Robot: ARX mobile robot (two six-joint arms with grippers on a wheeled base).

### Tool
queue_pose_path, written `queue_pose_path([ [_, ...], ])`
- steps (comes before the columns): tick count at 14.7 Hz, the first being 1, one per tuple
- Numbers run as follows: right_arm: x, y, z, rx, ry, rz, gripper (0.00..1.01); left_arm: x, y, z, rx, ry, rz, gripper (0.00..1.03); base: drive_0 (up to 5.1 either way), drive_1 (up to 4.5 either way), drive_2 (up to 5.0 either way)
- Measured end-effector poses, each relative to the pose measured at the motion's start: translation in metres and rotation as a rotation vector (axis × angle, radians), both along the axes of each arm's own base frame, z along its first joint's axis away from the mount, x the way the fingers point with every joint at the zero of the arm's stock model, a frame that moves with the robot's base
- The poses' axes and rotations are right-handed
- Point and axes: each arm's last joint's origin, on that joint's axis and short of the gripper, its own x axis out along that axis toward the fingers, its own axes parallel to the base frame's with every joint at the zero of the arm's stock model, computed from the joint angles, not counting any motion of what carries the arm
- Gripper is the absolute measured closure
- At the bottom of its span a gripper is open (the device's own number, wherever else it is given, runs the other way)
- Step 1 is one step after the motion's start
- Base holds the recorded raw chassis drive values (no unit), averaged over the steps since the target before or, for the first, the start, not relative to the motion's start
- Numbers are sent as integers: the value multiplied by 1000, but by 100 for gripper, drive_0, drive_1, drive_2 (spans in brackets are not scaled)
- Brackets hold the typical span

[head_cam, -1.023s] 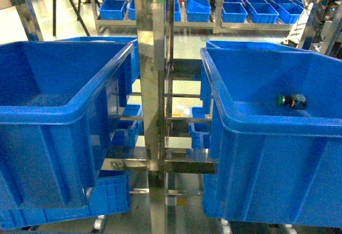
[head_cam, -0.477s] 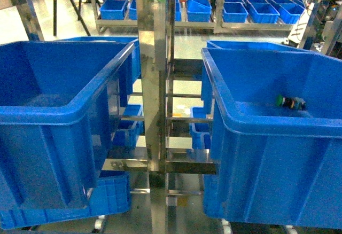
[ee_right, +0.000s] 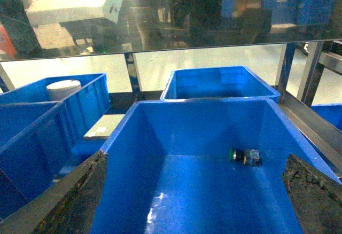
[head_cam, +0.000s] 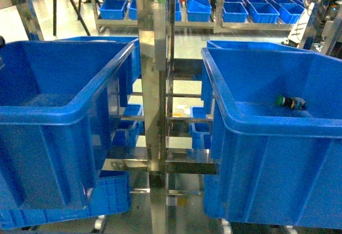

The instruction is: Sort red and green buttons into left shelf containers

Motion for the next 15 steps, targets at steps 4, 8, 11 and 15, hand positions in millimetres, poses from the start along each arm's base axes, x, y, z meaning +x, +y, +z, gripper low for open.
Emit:
queue_pose_path([
  [4,0,0,0,0,1,0,3,-15,12,29,-21,-33,-24,29,0,0,0],
  [8,0,0,0,1,0,0,3,-93,25,72,-22,-113,-37,5,0,0,0],
  [11,0,0,0,1,-1,0,3,-104,19,80,-17,-152,-70,5,0,0,0],
  [15,-14,-4,-4,-63,-77,-51,24,-119,8,58,-32,-358,29,30,0,0,0],
])
